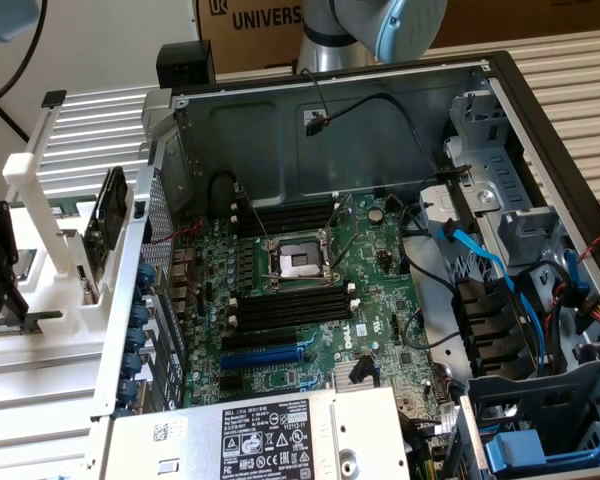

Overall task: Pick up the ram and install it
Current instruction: 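Pick up the ram and move it above insertion slot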

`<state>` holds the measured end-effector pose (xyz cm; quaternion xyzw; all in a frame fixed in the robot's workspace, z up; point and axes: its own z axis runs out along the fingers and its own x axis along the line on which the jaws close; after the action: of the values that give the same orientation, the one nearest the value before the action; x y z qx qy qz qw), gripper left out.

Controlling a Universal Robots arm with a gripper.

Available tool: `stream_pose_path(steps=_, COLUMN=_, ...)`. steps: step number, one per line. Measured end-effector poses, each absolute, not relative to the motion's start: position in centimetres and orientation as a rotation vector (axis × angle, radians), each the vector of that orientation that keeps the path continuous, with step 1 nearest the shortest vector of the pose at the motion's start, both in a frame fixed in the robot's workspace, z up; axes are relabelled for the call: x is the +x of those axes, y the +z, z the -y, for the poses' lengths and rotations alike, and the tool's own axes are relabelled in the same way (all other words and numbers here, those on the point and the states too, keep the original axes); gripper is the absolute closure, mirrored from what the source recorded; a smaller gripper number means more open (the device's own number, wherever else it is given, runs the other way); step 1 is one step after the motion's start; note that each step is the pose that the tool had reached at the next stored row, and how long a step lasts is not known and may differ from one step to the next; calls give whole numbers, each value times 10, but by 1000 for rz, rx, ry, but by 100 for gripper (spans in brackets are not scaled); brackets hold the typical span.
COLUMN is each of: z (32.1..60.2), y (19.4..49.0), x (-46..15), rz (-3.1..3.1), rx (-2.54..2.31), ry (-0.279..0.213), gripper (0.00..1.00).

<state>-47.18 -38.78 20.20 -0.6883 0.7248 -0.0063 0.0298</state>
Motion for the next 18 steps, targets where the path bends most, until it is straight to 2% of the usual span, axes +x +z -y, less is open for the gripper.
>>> stream_pose_path(steps=18, z=389, y=202, x=-467, rz=-2214, rx=-2140, ry=-23, gripper=79)
